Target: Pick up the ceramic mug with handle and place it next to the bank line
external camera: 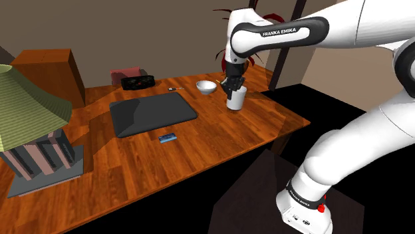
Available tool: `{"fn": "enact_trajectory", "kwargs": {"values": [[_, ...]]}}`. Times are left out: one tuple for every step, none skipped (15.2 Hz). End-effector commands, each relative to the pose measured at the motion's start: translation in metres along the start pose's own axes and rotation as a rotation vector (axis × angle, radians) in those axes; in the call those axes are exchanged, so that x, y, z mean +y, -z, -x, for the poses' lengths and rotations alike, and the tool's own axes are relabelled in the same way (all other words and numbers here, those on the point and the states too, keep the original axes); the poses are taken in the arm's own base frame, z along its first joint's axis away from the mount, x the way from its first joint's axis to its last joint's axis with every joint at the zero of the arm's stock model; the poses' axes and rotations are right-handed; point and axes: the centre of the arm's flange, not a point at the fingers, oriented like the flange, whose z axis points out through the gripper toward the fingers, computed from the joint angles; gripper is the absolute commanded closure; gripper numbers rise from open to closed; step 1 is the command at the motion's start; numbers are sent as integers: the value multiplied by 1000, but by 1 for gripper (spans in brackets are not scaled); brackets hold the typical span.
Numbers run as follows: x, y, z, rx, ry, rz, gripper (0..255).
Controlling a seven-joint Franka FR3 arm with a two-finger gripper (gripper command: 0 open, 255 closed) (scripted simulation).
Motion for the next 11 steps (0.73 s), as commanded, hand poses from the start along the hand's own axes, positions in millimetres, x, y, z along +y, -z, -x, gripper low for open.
{"fn": "enact_trajectory", "kwargs": {"values": [[-30, 5, -4, 0, -1, -1, 255], [-43, 6, -7, 0, -1, -1, 255], [-56, 7, -10, 0, -1, -1, 255], [-69, 8, -12, 0, -1, -1, 255], [-82, 9, -15, 0, -1, -1, 255], [-95, 10, -18, 0, -1, -1, 255], [-107, 11, -21, 0, -1, -1, 255], [-120, 12, -23, 0, -1, -1, 255], [-133, 13, -26, 0, -1, -1, 255], [-146, 14, -29, 0, -1, -1, 255], [-159, 15, -32, 0, -1, -1, 255]]}}
